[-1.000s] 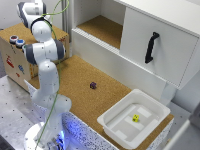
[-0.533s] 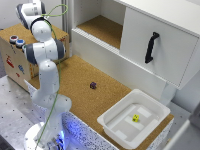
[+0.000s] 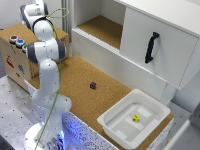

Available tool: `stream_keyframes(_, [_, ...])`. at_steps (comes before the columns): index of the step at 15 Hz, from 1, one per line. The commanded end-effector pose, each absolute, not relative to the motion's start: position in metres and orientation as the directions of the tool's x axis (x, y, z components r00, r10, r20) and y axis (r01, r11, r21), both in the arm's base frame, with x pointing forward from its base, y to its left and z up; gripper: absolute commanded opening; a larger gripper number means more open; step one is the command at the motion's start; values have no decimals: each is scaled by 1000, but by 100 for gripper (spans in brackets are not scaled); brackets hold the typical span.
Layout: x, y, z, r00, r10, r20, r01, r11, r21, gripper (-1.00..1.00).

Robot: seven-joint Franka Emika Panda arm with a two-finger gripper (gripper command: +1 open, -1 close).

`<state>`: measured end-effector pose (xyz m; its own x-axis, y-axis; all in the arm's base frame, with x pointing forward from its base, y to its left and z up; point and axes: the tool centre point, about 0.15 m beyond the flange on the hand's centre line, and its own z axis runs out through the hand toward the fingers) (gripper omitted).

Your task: Place the pink object on top of the drawer

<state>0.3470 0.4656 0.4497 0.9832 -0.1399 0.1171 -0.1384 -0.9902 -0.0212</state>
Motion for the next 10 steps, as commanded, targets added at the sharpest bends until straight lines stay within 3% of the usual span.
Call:
stream_keyframes(1, [341,456,462,977,-171,126,-163,-984,-72,100])
stream_keyframes(7, [344,440,469,971,-183,152,-181,-983,-28,100])
stream_keyframes(10, [337,403,491,963,-166,212,-159,-986,-47,100])
